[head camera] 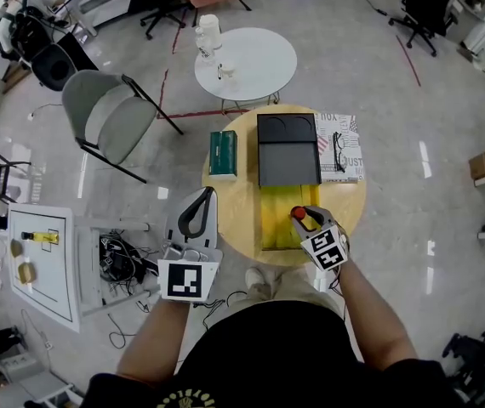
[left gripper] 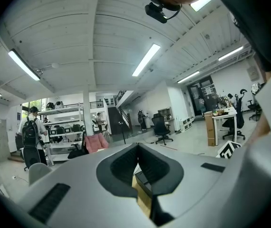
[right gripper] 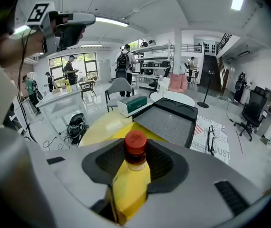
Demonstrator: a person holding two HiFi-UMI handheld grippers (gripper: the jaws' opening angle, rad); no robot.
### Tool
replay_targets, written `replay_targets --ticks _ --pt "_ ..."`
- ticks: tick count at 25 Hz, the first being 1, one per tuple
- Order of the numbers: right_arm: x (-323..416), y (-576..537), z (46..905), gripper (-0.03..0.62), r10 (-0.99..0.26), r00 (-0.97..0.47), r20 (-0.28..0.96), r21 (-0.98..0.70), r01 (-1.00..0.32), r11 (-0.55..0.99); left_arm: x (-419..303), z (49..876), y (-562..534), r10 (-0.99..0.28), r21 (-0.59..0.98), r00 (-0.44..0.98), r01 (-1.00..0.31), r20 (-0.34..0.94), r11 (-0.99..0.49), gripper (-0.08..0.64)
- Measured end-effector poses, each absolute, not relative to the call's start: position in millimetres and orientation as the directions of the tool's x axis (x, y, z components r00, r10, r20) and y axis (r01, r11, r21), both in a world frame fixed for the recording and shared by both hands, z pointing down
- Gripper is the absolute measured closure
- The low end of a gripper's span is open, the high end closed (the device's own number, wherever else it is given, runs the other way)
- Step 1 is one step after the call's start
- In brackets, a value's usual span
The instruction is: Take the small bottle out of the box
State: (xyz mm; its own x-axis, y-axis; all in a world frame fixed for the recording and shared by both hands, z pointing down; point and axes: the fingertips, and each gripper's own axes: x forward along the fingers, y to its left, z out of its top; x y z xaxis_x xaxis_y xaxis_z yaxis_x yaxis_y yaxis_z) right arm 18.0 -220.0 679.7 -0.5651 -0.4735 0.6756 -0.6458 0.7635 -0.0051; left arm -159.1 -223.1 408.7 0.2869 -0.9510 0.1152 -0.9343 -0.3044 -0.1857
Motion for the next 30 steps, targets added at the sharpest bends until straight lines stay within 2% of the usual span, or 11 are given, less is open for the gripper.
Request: replay_targets --ticks 30 --pt "18 -189 551 0.44 -0.501 -0.617 0.607 -0.017 -0.641 0.767 -132 390 -197 -0.929 -0.172 0.363 -0.913 0.071 -0.37 0.546"
